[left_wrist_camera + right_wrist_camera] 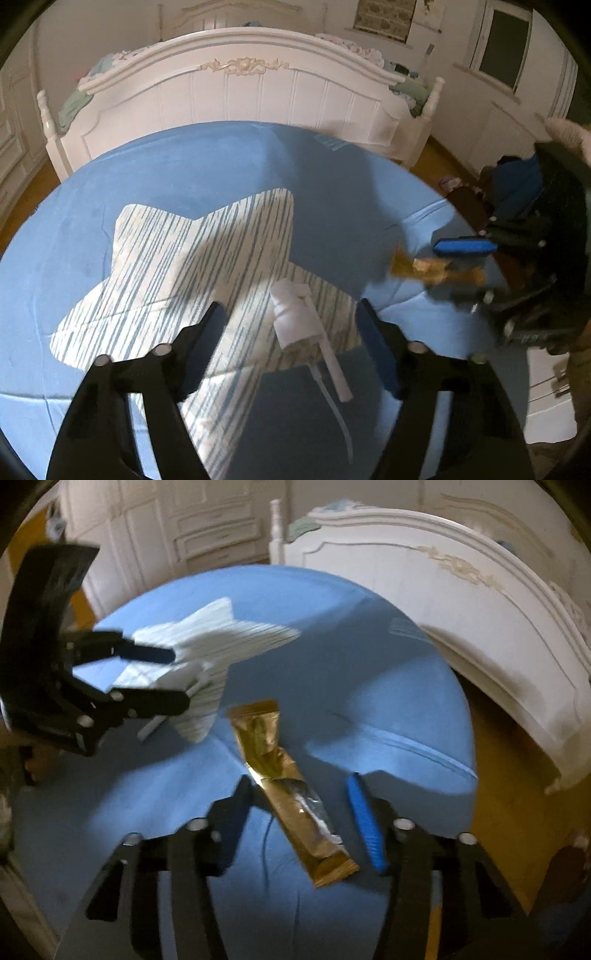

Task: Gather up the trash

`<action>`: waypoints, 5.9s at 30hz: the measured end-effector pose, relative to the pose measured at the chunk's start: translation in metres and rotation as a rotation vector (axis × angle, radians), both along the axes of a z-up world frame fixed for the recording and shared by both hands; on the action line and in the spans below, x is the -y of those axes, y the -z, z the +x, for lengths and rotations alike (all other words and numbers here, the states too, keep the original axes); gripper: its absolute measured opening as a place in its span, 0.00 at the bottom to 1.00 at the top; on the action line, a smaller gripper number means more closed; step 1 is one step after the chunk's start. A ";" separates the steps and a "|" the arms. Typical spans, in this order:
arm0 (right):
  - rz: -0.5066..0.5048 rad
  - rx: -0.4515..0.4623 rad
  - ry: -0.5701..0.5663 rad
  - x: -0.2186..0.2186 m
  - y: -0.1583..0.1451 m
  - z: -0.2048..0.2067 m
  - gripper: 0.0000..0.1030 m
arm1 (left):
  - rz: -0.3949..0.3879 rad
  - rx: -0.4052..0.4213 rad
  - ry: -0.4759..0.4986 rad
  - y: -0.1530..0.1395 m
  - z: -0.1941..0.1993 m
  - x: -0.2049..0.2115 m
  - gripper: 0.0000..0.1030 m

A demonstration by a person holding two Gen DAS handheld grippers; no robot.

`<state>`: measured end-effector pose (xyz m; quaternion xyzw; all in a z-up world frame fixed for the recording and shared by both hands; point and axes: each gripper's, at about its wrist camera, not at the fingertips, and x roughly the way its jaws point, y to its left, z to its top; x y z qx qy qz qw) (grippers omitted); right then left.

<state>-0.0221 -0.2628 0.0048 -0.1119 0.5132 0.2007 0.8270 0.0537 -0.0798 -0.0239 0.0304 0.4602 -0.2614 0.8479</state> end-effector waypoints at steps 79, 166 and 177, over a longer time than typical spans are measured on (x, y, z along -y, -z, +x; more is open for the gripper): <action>0.282 -0.197 -0.316 -0.500 -0.005 0.039 0.18 | -0.243 0.188 -0.818 -0.015 -0.133 -0.424 0.25; 0.172 0.799 0.571 -0.081 -0.084 -0.058 0.95 | -0.064 0.420 -0.434 -0.057 -0.060 -0.091 0.95; 0.171 0.800 0.572 -0.083 -0.084 -0.060 0.95 | -0.078 0.414 -0.384 -0.056 -0.061 -0.089 0.95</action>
